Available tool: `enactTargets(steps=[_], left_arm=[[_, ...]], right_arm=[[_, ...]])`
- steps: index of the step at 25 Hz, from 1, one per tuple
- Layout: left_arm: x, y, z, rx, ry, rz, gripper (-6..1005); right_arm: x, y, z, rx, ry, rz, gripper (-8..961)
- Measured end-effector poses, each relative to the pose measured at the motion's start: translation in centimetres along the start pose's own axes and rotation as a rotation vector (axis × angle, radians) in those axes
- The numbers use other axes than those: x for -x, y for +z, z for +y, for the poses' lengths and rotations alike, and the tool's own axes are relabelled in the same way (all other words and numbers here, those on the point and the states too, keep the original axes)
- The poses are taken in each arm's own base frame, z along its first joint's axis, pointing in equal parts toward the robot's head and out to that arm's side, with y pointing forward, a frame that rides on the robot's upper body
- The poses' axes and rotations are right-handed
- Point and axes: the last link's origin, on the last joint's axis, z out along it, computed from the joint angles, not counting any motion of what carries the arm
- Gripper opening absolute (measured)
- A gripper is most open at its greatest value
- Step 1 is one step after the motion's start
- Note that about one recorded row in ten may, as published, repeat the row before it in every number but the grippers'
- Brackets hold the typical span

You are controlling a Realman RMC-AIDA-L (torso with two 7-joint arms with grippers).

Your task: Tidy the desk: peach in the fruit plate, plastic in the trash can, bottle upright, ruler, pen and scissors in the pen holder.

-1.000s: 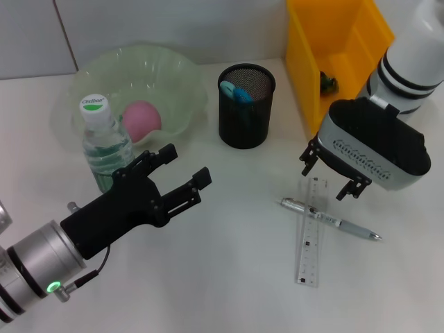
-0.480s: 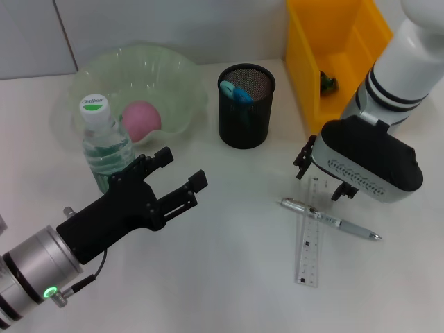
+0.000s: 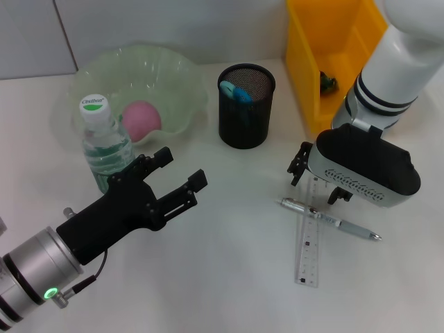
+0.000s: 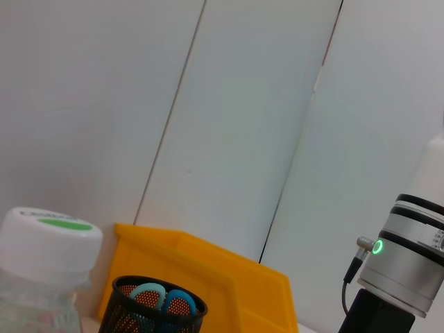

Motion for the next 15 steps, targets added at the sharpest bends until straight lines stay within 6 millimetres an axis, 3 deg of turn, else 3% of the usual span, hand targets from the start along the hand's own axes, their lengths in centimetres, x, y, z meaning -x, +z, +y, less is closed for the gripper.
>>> enactTargets(steps=[15], left_arm=[[-0.34,-0.15,0.04,0.001,0.001,0.018,834]], right_arm=[[0.11,0.37,-0.01,0.02,-0.014,-0.004,571]])
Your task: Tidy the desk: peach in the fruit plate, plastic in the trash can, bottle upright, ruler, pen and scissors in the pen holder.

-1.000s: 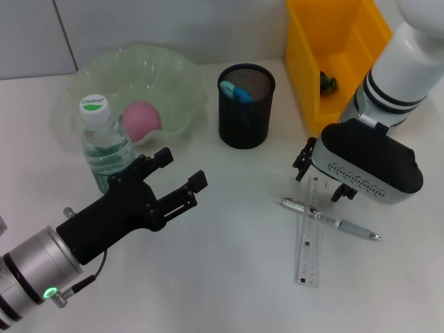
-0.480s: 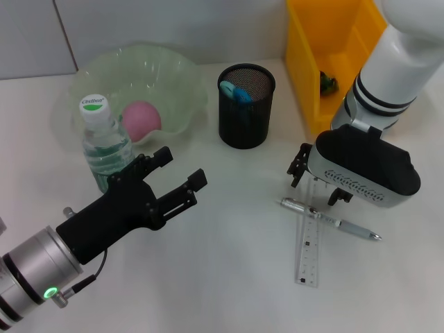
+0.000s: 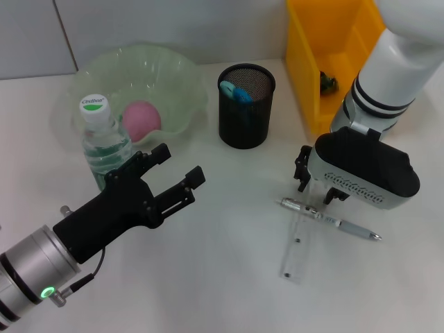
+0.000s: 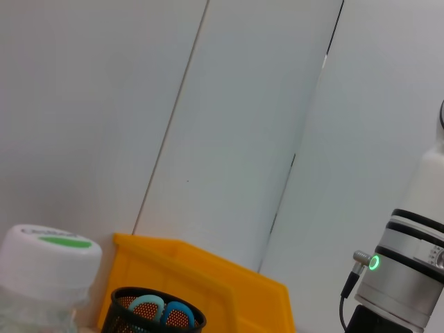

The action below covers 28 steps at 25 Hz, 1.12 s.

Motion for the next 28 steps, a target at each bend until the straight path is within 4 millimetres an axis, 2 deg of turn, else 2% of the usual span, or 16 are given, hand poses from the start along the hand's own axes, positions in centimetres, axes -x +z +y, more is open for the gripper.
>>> enactTargets(steps=[1,4,6,7,10,11,12,16,23,26,28], left_arm=[[0.0,0.0,0.0,0.0,0.0,0.0,834],[0.0,-0.1,0.0,0.0,0.001,0.0,834],[-0.1,-0.1,0.0,0.002,0.0,0.002,834],[-0.1,-0.1,0.0,0.002,0.0,0.002,835],[-0.1,-0.1,0.1,0.008,-0.002,0.006,835],[-0.2,-0.2,0.2,0.014,-0.006,0.012,835],[-0.2,-0.2,0.2,0.014,-0.006,0.012,835],[-0.1,-0.2,0.2,0.012,-0.01,0.011,834],[-0.5,-0.1,0.1,0.017,0.0,0.025,835],[-1.0,-0.1,0.3,0.046,0.009,0.05,835],[-1.9,-0.5,0.6,0.084,0.021,0.094,835]], right_arm=[[0.0,0.0,0.0,0.0,0.0,0.0,568],[0.0,-0.3,-0.1,-0.004,0.001,-0.005,466],[0.1,-1.5,-0.3,-0.028,0.019,-0.027,398],[0.1,-1.5,-0.3,-0.028,0.019,-0.027,395],[0.2,-3.2,0.0,-0.066,0.057,-0.062,388],[0.1,-4.4,0.3,-0.103,0.091,-0.081,385],[0.1,-4.4,0.3,-0.103,0.091,-0.081,385],[-0.3,-6.3,1.9,-0.198,0.192,-0.141,384],[-0.5,-7.9,4.3,-0.364,0.337,-0.275,384],[-0.6,-8.6,6.2,-0.506,0.479,-0.39,383],[-0.5,-8.7,6.7,-0.543,0.525,-0.424,383]])
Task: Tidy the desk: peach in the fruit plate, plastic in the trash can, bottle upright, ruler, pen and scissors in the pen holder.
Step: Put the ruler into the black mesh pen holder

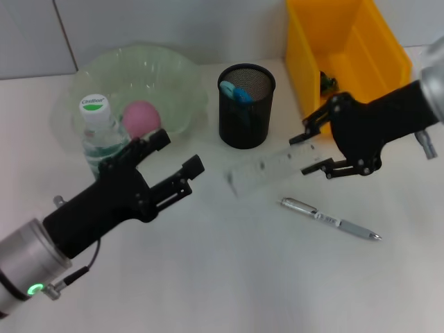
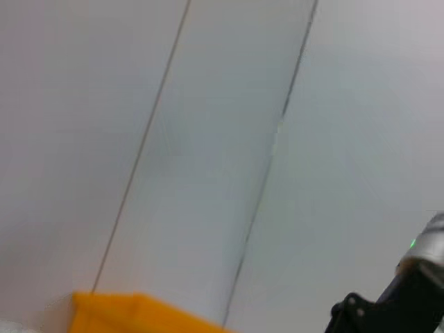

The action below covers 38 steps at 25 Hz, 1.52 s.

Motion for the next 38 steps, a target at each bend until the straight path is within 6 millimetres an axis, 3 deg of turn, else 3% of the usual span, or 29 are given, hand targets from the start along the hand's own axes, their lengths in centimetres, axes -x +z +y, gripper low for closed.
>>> enactTargets(steps=[4,9,10,18,27,38], left_arm=[[-1.0,-0.6,0.1,0.034,0.017,0.037,834],[-2.5,-1.1,0.2,0.095,0.055,0.073,834],[-2.7,-1.1,0.2,0.103,0.063,0.076,834],[-3.8,-1.5,0.2,0.174,0.132,0.054,835],[-3.9,-1.3,0.4,0.2,0.14,0.053,834],[-3.6,-1.4,0.8,0.194,0.13,0.064,835]], right_arm=[[-0.5,-1.4,2.1,-0.161,0.223,-0.148,383],[-1.2,-1.8,4.4,-0.272,0.418,-0.285,383],[-1.7,-1.6,5.6,-0.316,0.511,-0.354,383],[-3.9,0.1,8.9,-0.518,0.822,-0.568,383],[-4.5,2.3,8.7,-0.636,0.889,-0.65,383],[-5.1,3.5,4.6,-0.728,0.923,-0.652,382]])
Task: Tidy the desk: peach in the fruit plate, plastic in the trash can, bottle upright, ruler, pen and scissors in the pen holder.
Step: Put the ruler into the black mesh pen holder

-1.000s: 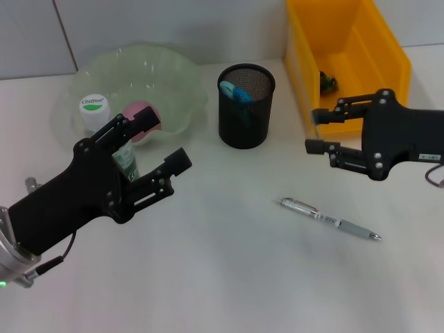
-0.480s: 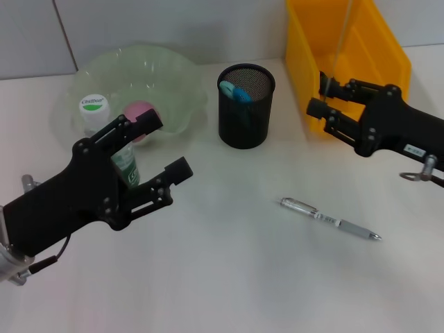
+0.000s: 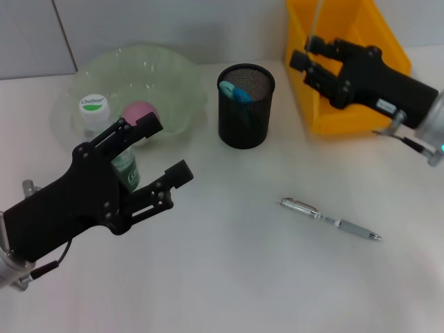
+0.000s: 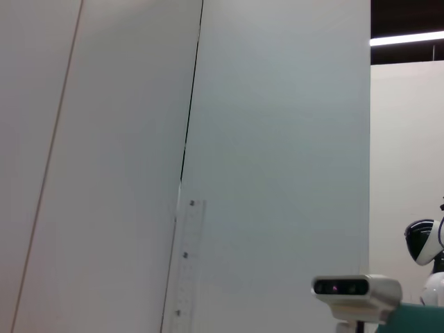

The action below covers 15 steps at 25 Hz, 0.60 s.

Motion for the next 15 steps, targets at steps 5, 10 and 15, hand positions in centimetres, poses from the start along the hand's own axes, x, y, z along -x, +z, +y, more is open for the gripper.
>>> enactTargets(steps=[5,10,15], left_arm=[[0.2,-0.1,0.1,-0.007,-0.009,0.001,834],[0.3,-0.1,0.2,-0.011,-0.012,0.001,834],[0.3,0.0,0.1,-0.015,-0.017,0.003,834]], right_arm=[[0.8,2.6,-1.1,-0.037,-0.01,0.002,382],[1.1,4.8,-1.8,-0.08,-0.007,0.017,382],[0.7,6.4,-1.9,-0.096,-0.034,0.051,382]])
